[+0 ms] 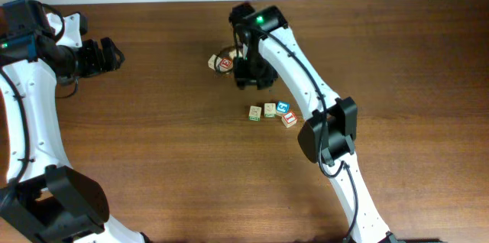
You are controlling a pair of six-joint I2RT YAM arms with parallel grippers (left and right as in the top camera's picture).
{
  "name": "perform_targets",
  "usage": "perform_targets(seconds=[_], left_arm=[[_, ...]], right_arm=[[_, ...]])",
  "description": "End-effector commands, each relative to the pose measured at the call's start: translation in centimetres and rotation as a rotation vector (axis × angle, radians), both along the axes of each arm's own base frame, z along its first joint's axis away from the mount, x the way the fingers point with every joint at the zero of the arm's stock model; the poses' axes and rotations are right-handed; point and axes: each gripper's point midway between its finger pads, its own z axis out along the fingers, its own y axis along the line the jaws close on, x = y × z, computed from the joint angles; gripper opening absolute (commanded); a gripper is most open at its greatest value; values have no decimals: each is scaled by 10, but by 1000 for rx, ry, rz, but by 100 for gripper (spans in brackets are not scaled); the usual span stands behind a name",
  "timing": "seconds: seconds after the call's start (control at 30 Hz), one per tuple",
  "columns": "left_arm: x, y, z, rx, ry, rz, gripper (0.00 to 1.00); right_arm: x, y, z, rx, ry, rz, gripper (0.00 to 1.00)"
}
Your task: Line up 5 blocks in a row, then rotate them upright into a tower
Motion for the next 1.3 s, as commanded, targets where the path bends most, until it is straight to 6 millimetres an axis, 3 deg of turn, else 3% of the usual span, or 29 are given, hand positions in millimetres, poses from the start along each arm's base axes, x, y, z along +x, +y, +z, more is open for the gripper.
perform_targets(seconds=[0.0,0.17,0.3,0.33,0.57,0.63,0.73,0.9,0.93,1.03,1.27], left_arm=[[4,-2,8,-7,-20,0,99],[4,-2,8,-7,-20,0,99],[4,-2,8,-7,-20,0,99],[4,-2,8,-7,-20,0,99],[4,-2,8,-7,-20,1,99],[4,-2,8,-7,-20,0,99],[4,-2,8,-7,-20,0,99],[4,-2,8,-7,-20,1,99],[4,-2,8,-7,-20,0,99],[4,-2,8,-7,-20,0,99],[4,-2,8,-7,-20,0,99]], right_arm=[[29,1,16,32,-129,6,45],[69,13,17,16,-320,4,46],[89,28,13,50,-406,6,47],[93,30,10,54,-421,7,51],[128,37,-14,49,-564,56,55],[132,39,-27,46,-589,98,56],[137,33,-44,2,-616,143,64],[143,18,-49,-10,-613,120,63],[144,16,-49,-10,-612,117,63],[141,16,-51,-11,-600,119,48],[132,12,-57,-24,-557,127,39]])
